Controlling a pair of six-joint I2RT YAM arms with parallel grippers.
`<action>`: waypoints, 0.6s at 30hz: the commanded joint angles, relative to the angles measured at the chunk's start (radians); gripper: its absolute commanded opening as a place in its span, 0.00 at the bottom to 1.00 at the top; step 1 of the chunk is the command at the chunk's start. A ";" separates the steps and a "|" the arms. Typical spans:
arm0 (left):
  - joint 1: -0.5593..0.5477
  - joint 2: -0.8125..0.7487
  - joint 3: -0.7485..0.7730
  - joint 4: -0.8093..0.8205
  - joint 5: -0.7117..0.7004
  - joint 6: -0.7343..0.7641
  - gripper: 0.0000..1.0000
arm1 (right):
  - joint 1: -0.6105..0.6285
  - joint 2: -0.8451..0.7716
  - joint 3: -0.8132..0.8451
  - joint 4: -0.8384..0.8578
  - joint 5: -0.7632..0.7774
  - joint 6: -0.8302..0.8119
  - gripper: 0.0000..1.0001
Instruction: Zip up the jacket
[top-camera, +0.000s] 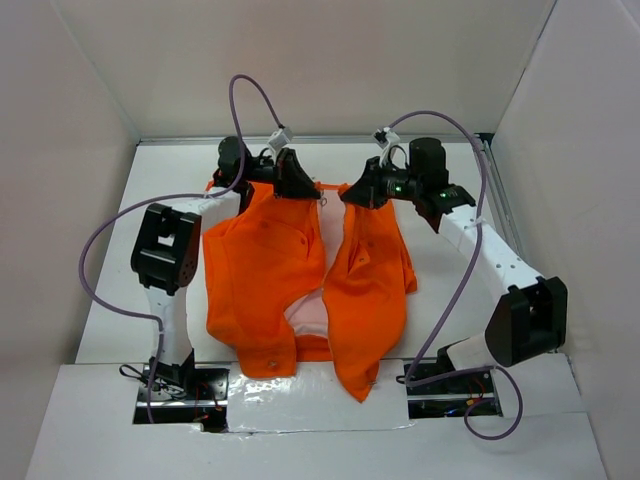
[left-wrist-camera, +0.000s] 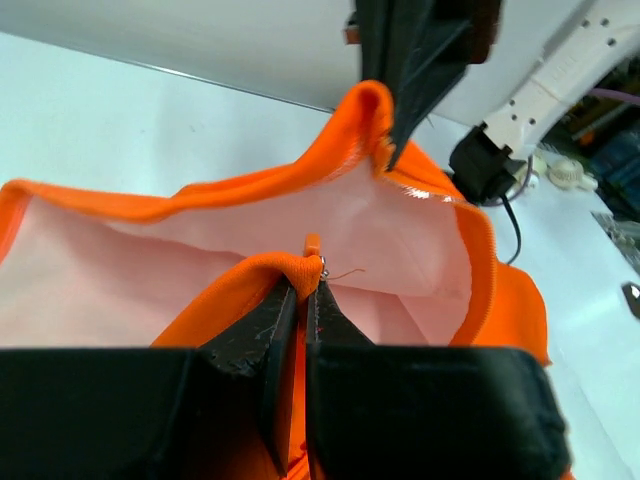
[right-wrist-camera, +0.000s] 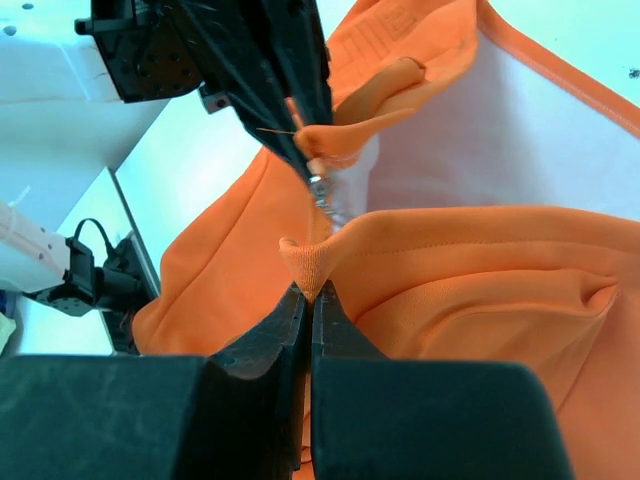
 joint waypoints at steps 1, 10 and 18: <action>0.004 0.023 0.091 0.206 0.105 -0.094 0.00 | 0.010 0.026 0.006 0.119 -0.011 -0.028 0.00; 0.006 0.110 0.163 0.386 0.135 -0.304 0.00 | 0.053 0.060 -0.053 0.286 0.170 -0.022 0.00; -0.022 0.002 0.079 0.205 0.043 -0.169 0.00 | 0.068 0.064 -0.093 0.371 0.136 -0.019 0.00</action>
